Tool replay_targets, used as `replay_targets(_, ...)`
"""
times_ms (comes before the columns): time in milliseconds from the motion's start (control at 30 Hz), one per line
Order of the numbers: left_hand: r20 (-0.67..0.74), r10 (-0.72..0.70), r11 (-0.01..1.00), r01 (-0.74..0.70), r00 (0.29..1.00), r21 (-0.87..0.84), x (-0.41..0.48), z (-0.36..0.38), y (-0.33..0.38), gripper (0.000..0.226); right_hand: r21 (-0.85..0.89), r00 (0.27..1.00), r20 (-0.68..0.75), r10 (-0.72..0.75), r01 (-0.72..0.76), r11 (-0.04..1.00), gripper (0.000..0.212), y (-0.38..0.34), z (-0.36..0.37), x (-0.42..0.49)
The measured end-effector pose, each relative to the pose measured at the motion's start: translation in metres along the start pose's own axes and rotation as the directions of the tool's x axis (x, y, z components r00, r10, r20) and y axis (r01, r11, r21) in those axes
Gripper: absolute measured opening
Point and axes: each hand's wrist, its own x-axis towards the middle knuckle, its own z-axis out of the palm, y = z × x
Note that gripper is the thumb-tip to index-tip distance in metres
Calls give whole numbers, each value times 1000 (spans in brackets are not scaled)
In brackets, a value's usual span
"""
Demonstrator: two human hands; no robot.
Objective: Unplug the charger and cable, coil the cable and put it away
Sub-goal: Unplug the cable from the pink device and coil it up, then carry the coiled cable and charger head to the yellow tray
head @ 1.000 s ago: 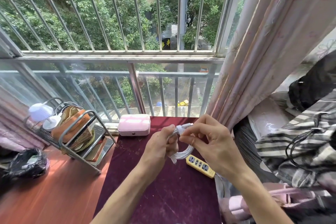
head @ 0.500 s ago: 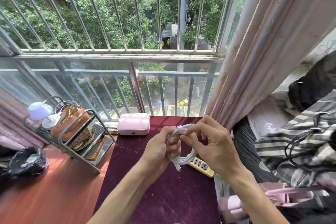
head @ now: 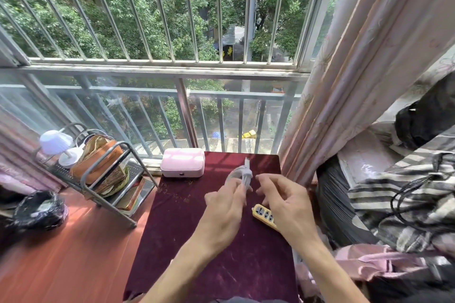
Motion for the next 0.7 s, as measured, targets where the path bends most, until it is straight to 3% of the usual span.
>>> replay_targets(133, -26, 192, 895, -164, 981, 415, -15, 23, -23, 20, 132, 969, 109, 222, -236, 963, 15, 23, 13, -25)
replay_targets(233, -9, 275, 770, -214, 961, 601, -29, 38, -43, 23, 160, 922, 110, 371, -385, 909, 17, 47, 19, -42)
replay_targets(400, 71, 258, 735, -244, 964, 633, -47, 56, -66, 25, 63, 854, 98, 510, -517, 854, 13, 96, 18, -62)
replay_targets(467, 91, 235, 795, -245, 968, 555, -52, 59, -74, 13, -49, 842, 85, 533, -530, 846, 18, 117, 15, -68)
replay_targets(533, 71, 150, 894, -166, 986, 416, -59, 58, -89, 3, -95, 829, 66, 556, -549, 830, 25, 138, 11, -72)
replay_targets(600, 31, -69, 970, 60, 997, 235, -70, 54, -114, 7, -115, 802, 36, 597, -590, 799, 27, 160, 7, -76)
replay_targets(700, 66, -474, 878, 466, 878, 108, -85, 48, -169, 9, -133, 741, 7, 671, -664, 735, 25, 197, 6, -86)
